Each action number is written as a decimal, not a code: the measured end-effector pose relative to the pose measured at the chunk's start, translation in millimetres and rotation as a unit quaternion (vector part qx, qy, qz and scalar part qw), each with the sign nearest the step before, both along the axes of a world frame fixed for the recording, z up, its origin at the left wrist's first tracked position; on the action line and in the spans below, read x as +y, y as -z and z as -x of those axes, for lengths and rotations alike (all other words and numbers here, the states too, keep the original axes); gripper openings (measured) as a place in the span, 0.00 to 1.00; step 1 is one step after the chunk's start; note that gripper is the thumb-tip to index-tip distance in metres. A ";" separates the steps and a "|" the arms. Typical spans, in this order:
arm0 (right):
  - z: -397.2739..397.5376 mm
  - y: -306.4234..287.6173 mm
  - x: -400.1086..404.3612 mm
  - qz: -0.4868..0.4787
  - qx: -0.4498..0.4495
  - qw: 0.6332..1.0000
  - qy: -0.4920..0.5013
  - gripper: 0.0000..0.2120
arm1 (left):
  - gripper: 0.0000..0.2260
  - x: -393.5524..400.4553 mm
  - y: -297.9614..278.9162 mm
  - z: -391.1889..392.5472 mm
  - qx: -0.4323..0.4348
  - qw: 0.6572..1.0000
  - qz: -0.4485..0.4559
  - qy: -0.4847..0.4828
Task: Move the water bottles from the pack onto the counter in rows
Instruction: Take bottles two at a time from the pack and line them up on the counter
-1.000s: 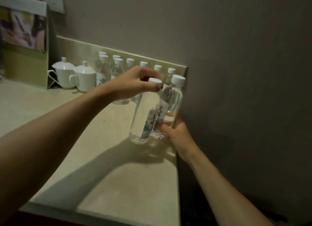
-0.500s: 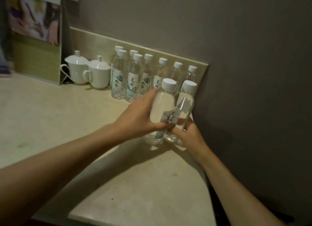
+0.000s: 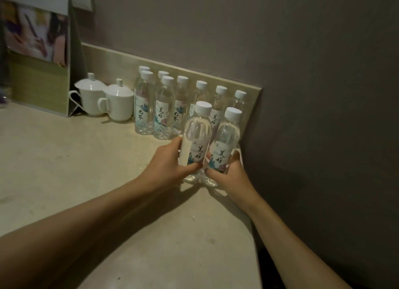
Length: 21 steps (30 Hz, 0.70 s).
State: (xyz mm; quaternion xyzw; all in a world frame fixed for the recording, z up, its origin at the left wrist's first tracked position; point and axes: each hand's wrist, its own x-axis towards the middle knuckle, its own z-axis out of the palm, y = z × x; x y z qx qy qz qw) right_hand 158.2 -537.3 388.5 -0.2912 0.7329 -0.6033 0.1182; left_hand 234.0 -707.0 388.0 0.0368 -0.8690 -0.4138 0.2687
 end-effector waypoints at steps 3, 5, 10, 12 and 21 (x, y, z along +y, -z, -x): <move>1.8 4.7 2.0 -0.056 0.039 0.996 0.050 0.29 | 0.27 -1.5 6.2 2.6 -0.030 0.999 0.008 -0.016; 1.6 8.8 6.0 -0.105 0.077 0.988 0.088 0.30 | 0.26 -0.9 11.5 3.3 -0.051 0.997 0.016 -0.056; -1.3 16.7 12.2 -0.109 0.086 0.988 0.070 0.24 | 0.23 2.3 16.4 2.6 -0.049 0.995 -0.005 -0.083; 0.8 14.1 11.1 -0.126 0.103 0.984 0.075 0.22 | 0.22 1.2 15.1 3.7 -0.046 0.996 -0.001 -0.083; 14.3 9.2 -3.7 -0.179 0.137 0.971 0.083 0.24 | 0.21 -14.9 15.8 18.1 -0.028 0.996 0.045 -0.065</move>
